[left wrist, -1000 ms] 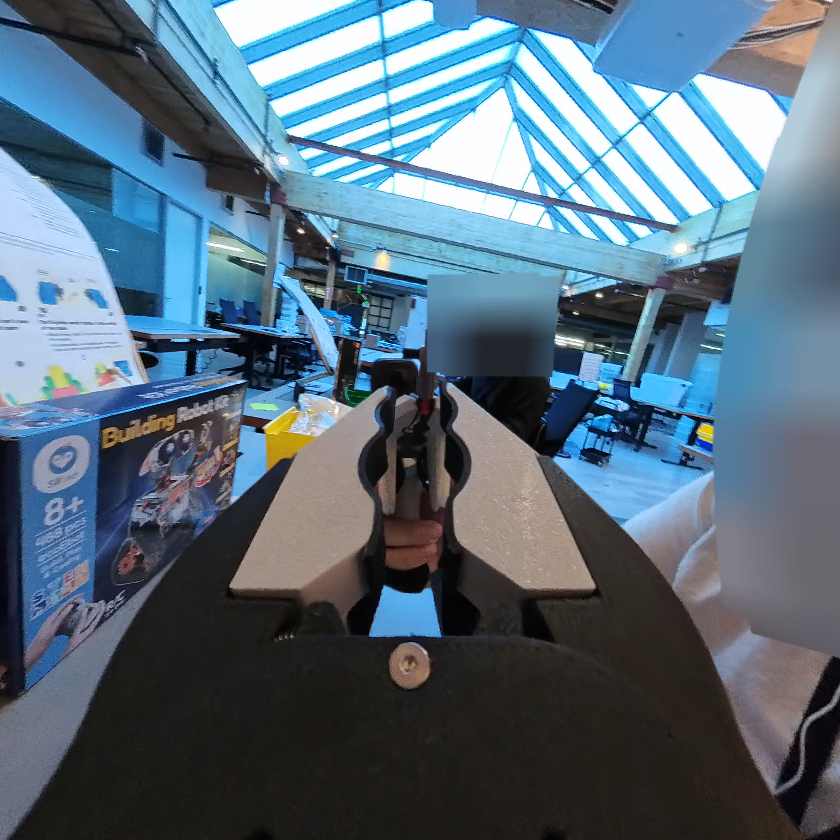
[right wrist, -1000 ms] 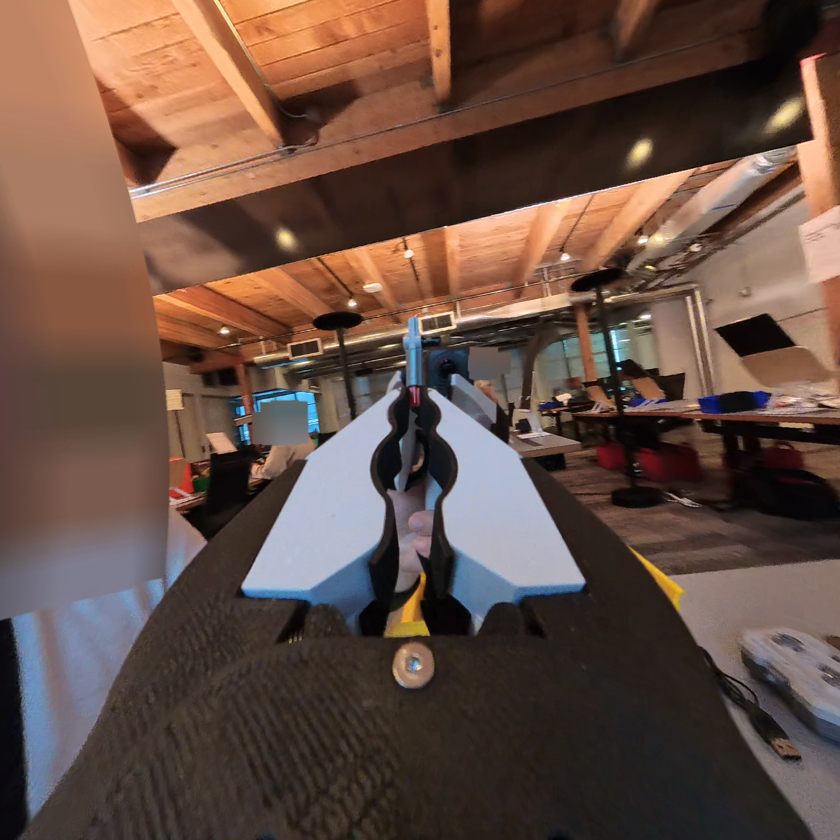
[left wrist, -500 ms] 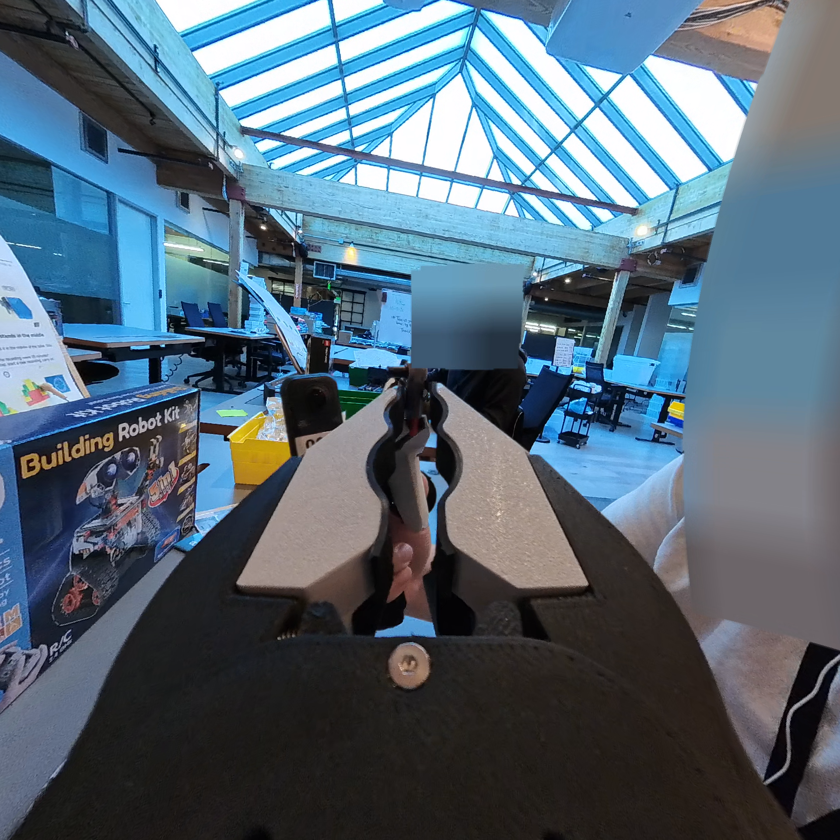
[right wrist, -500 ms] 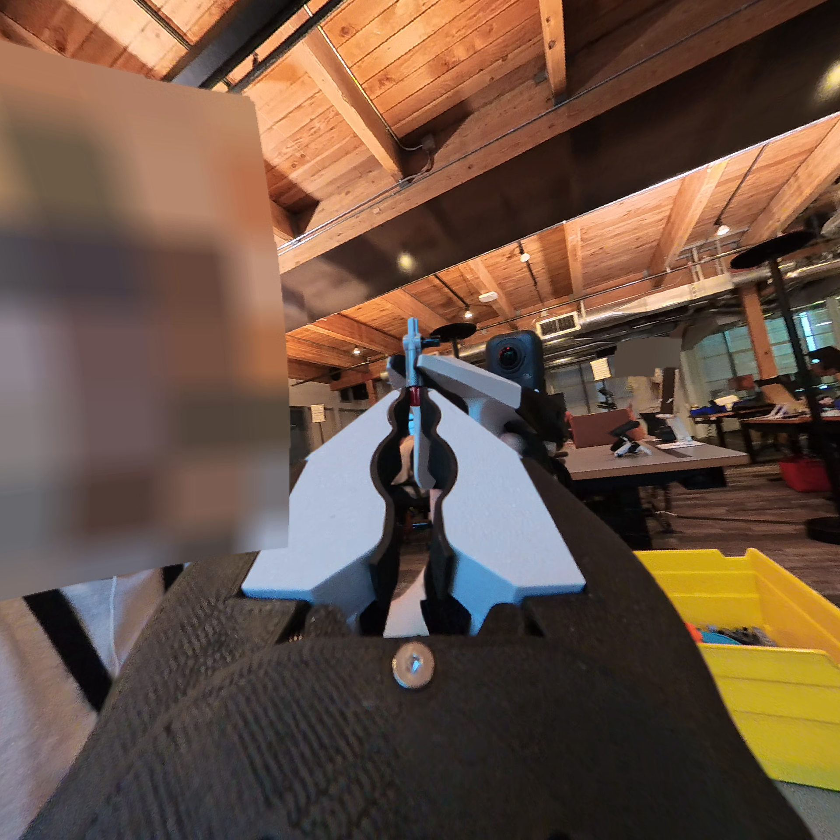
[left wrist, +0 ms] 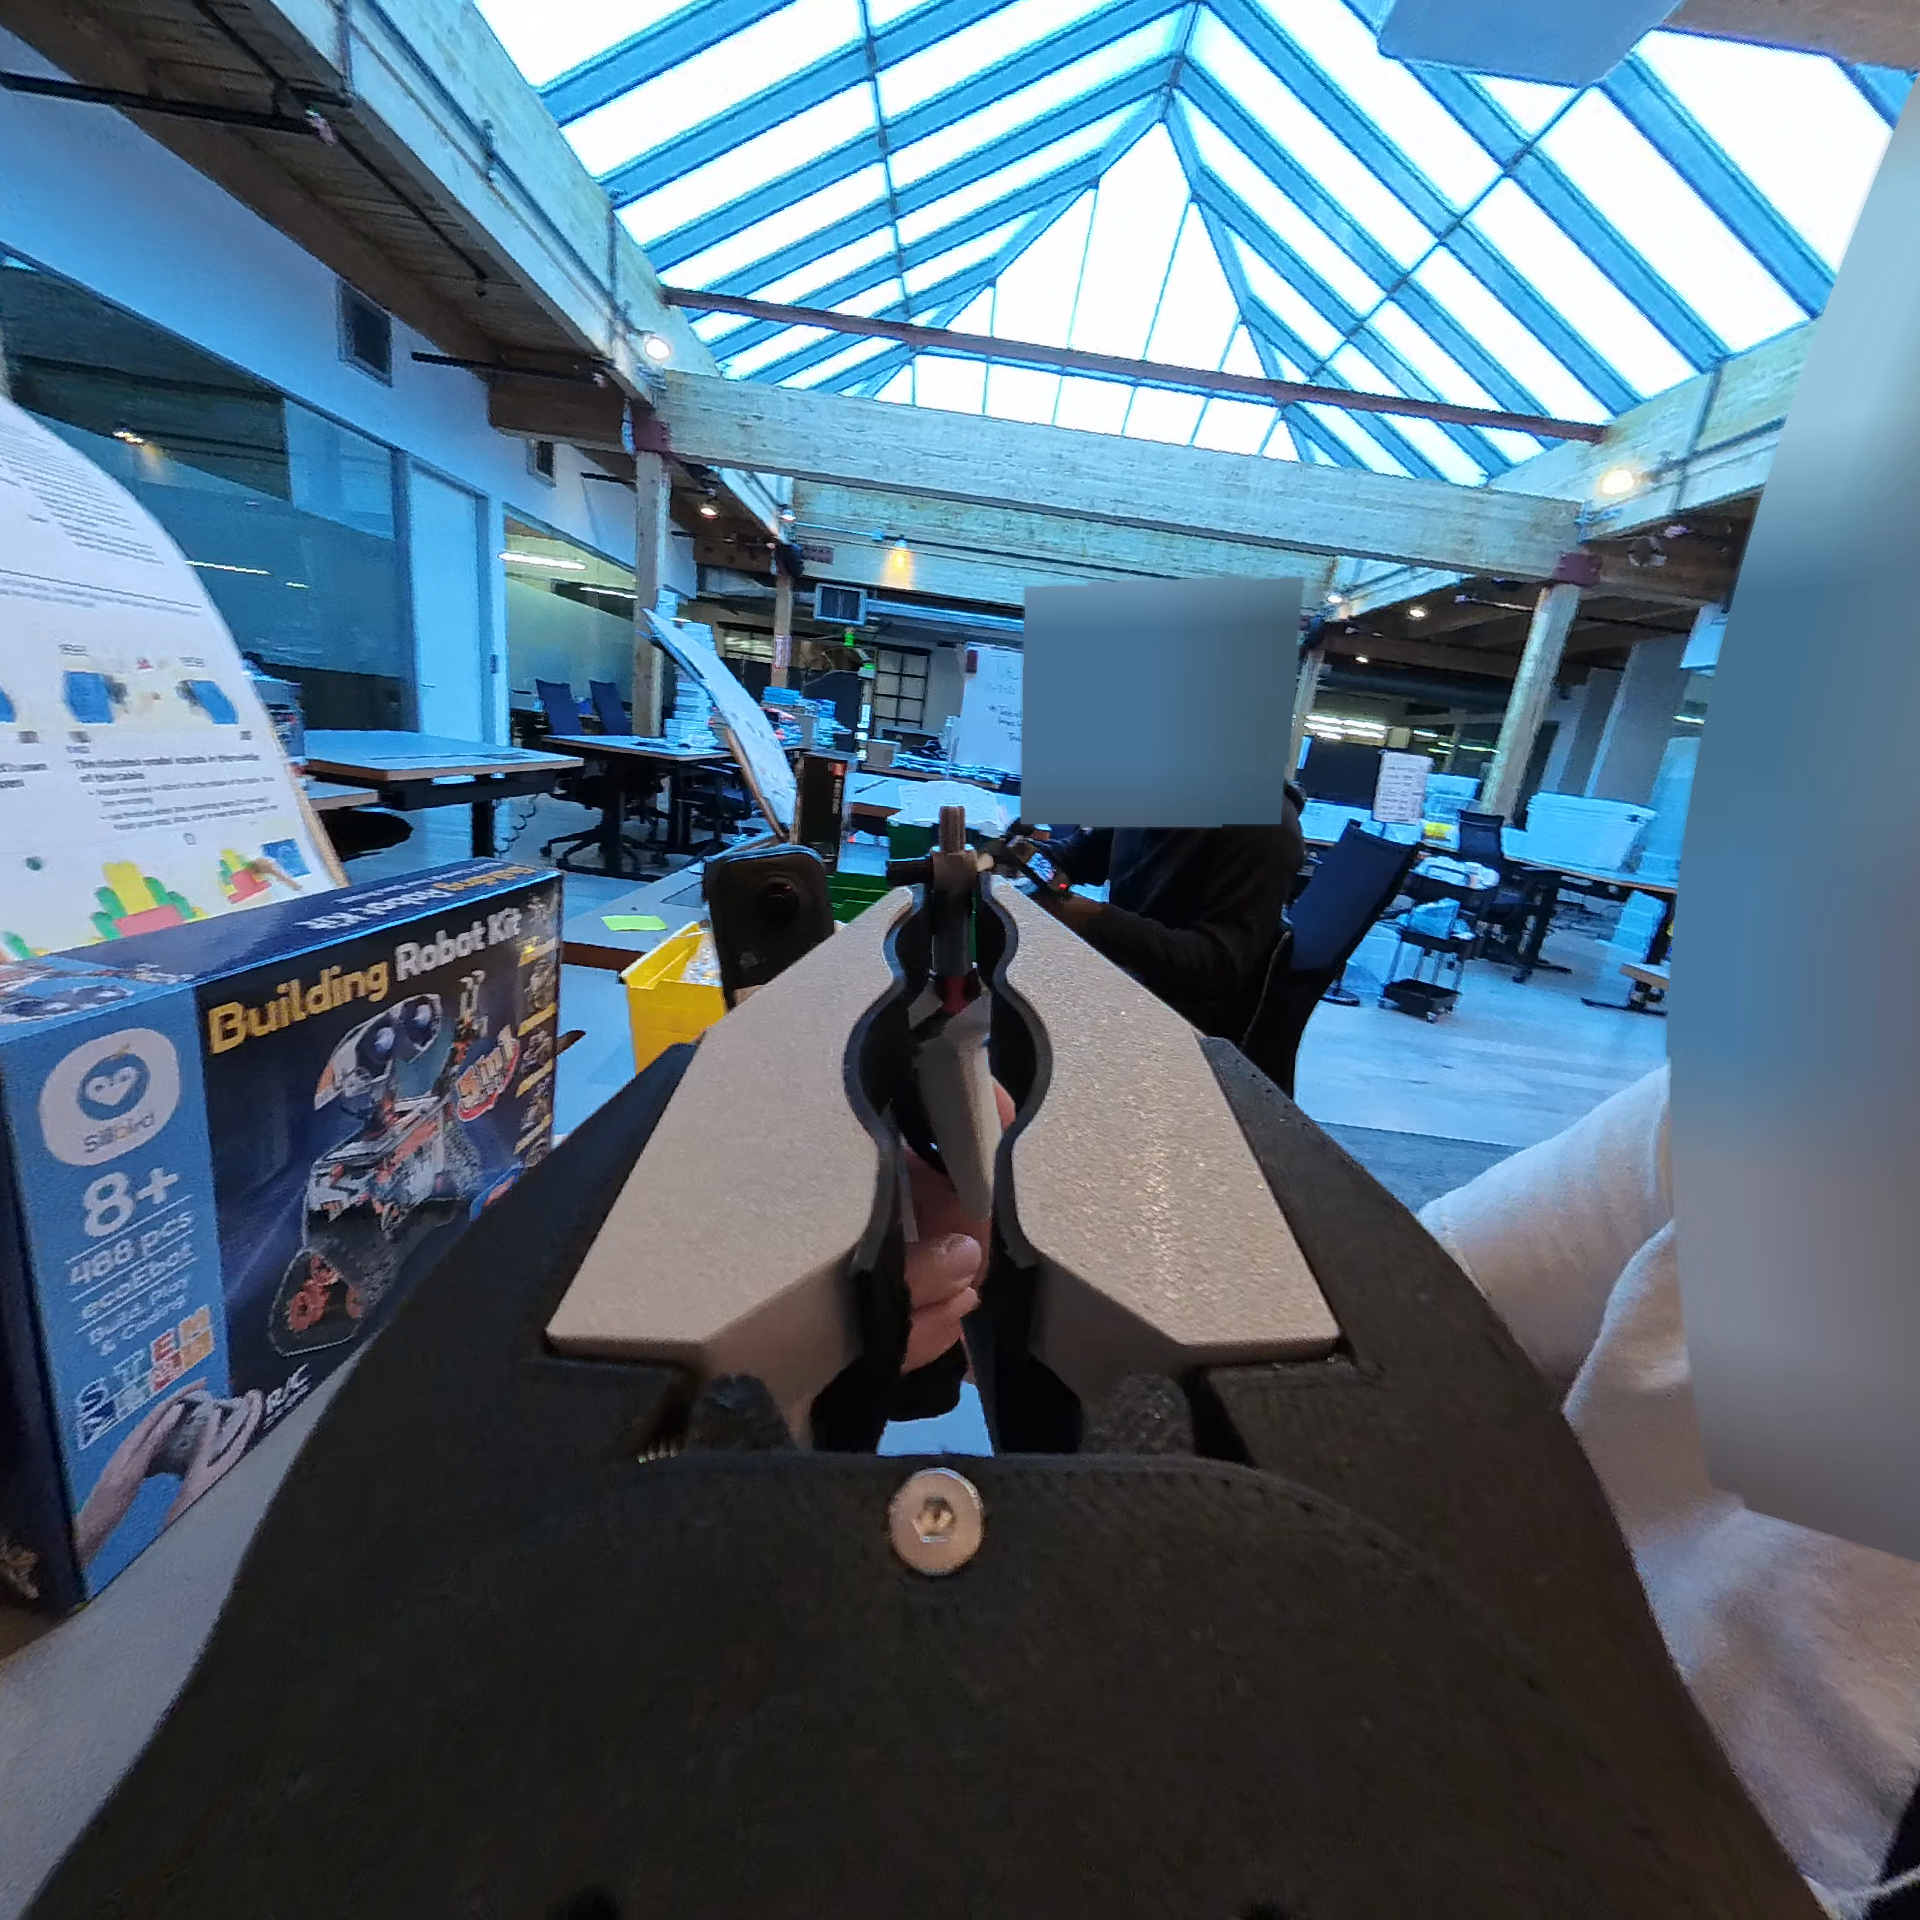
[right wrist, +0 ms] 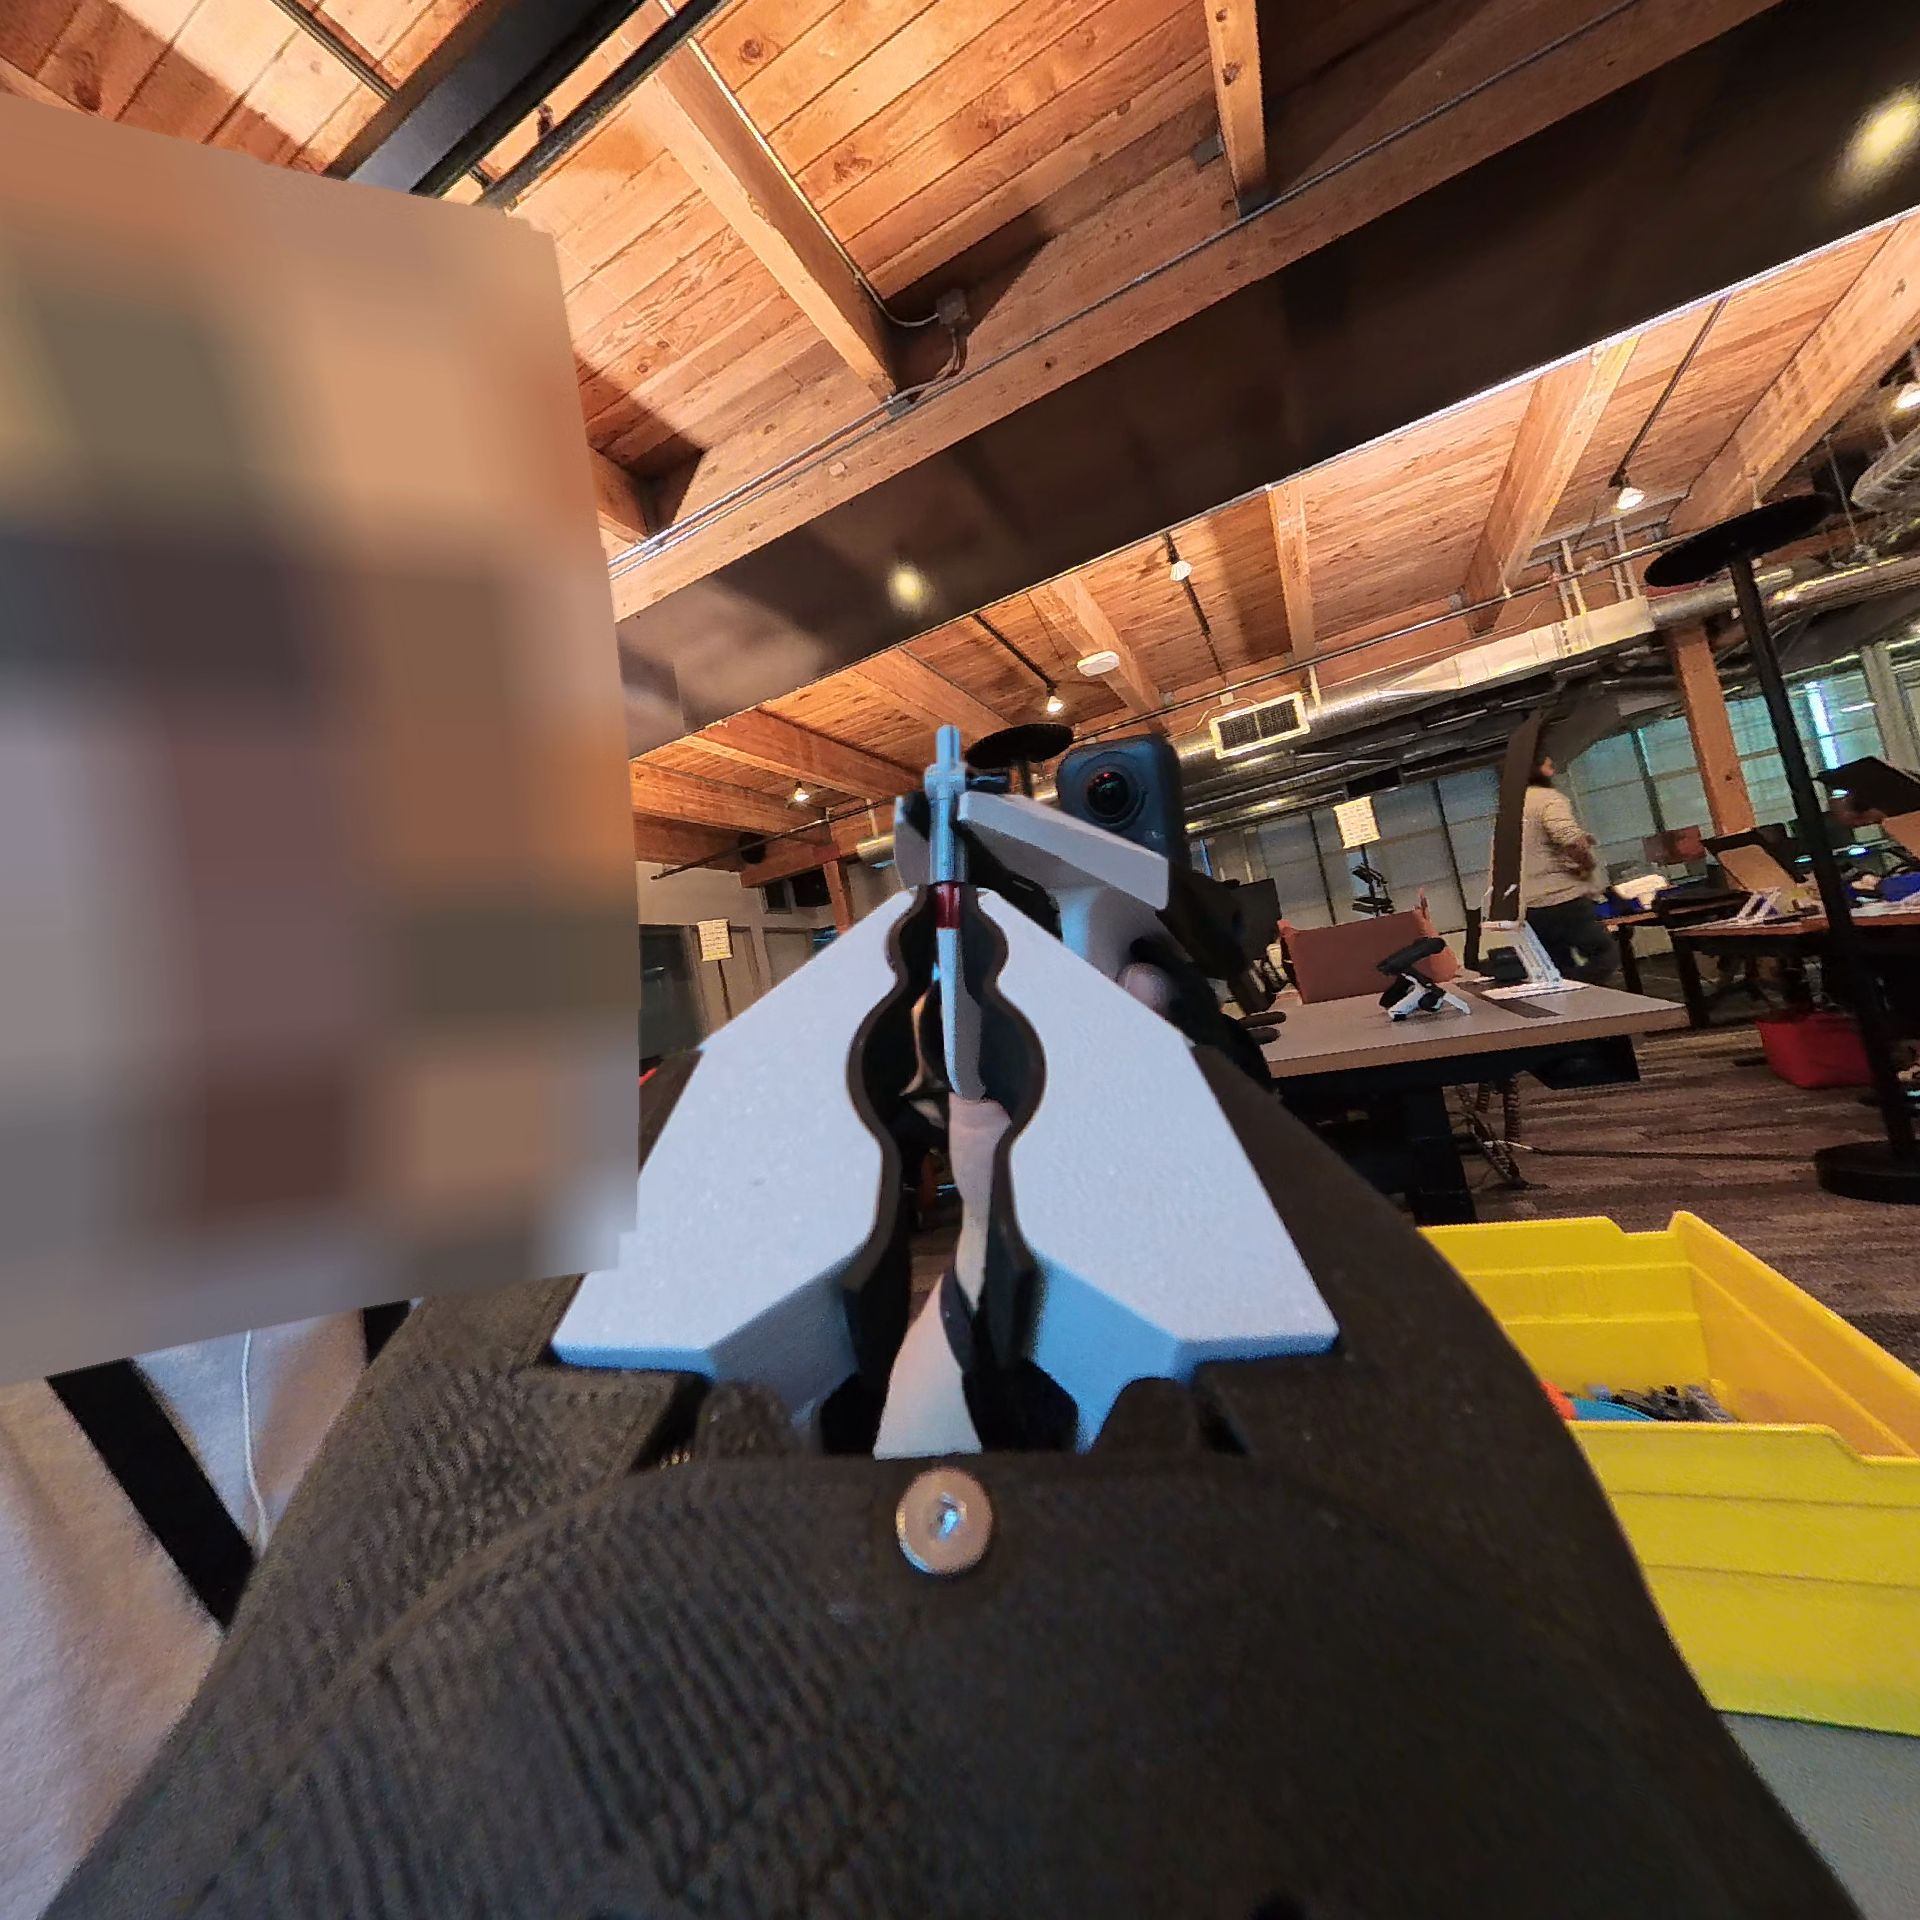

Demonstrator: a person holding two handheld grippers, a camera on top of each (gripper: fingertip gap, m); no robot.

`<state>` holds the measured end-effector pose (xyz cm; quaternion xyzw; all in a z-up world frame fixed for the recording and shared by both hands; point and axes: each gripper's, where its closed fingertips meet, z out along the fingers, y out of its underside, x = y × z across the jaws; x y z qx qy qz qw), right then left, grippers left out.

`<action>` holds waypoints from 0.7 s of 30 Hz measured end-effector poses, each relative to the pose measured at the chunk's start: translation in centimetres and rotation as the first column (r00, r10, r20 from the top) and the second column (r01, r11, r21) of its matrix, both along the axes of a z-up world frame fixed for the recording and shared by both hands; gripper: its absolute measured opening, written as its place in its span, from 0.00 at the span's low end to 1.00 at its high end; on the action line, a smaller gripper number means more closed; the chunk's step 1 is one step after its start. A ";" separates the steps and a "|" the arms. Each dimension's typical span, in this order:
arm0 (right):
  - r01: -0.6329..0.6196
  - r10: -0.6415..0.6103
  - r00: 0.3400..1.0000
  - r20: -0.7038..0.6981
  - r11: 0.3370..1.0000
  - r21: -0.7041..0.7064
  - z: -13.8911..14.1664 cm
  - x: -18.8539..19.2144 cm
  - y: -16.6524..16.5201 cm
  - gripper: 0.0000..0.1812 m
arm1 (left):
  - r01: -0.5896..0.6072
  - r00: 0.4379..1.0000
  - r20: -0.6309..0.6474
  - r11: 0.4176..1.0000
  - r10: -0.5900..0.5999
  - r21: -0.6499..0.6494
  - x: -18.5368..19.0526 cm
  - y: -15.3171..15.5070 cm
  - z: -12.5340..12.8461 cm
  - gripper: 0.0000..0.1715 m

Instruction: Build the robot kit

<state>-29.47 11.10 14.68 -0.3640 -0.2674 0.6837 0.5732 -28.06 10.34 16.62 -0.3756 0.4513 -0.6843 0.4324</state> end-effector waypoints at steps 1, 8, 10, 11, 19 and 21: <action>0.020 -0.020 1.000 0.006 1.000 0.003 0.0 0.0 0.2 0.02 | -0.007 1.000 -0.001 1.000 0.007 -0.003 0.0 0.1 0.0 0.02; 0.506 -0.475 0.829 0.296 0.862 -0.035 -1.1 3.7 4.6 0.13 | -0.152 0.988 0.009 0.985 0.153 -0.084 -0.5 4.1 -0.2 0.02; 0.695 -0.565 0.588 0.579 0.719 -0.005 -4.5 5.2 5.7 0.14 | -0.248 0.969 -0.023 0.965 0.247 -0.091 -1.0 5.8 -0.6 0.03; 0.754 -0.567 0.454 0.687 0.656 0.044 -6.5 5.7 5.5 0.14 | -0.293 0.956 -0.038 0.952 0.291 -0.085 -1.2 6.5 -0.7 0.03; 0.844 -0.191 0.075 0.979 0.535 0.040 -23.0 4.3 1.6 0.14 | -0.466 0.884 -0.088 0.880 0.459 -0.092 -2.9 9.3 -1.5 0.03; 0.849 -0.142 0.055 0.988 0.527 0.028 -25.0 4.1 1.2 0.13 | -0.462 0.886 -0.090 0.881 0.454 -0.101 -3.2 9.1 -1.3 0.03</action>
